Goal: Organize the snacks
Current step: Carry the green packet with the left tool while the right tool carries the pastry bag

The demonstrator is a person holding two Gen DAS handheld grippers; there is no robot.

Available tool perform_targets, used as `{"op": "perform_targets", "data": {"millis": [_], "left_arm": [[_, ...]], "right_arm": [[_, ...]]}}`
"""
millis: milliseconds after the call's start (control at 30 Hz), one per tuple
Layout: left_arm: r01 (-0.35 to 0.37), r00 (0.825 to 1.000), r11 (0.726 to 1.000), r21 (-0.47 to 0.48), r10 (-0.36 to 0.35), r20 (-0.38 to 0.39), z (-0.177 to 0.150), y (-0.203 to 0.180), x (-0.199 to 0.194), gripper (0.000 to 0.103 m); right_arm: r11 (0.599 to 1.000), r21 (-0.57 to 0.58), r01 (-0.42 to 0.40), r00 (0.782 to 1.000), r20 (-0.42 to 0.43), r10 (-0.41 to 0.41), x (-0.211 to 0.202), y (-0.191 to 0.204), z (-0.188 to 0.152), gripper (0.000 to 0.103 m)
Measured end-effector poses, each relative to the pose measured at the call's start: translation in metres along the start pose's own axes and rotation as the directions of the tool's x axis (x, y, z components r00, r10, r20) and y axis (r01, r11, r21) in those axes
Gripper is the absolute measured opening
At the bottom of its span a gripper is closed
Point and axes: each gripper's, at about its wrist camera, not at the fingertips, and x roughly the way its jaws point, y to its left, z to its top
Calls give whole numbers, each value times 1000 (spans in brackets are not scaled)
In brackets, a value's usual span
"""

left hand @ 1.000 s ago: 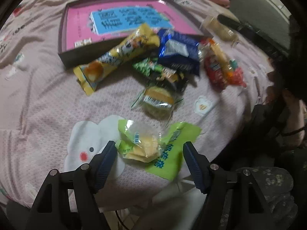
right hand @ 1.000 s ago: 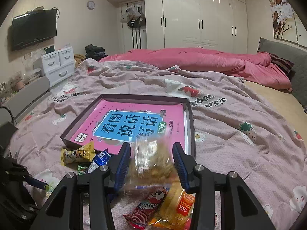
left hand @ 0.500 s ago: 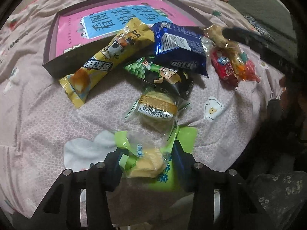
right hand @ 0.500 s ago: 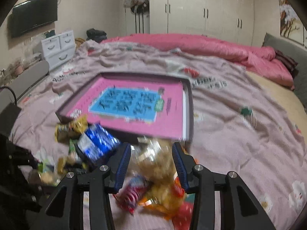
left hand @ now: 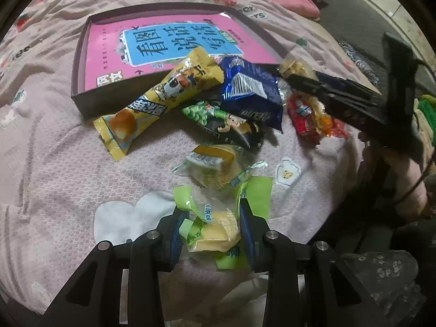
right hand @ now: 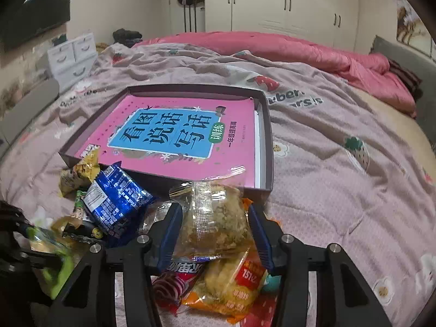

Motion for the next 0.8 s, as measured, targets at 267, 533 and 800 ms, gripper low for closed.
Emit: {"op": "perform_targets", "data": {"millis": [267, 533, 800], "left_arm": [[37, 998, 998, -47, -35, 43, -6, 6, -25, 38], [36, 992, 996, -77, -26, 124, 0, 11, -53, 38], [-1, 978, 992, -130, 28, 205, 42, 24, -60, 38]], "right_arm": [[998, 36, -55, 998, 44, 53, -12, -5, 2, 44], [995, 68, -75, 992, 102, 68, -27, -8, 12, 44], [995, 65, -79, 986, 153, 69, -28, -4, 33, 44]]}}
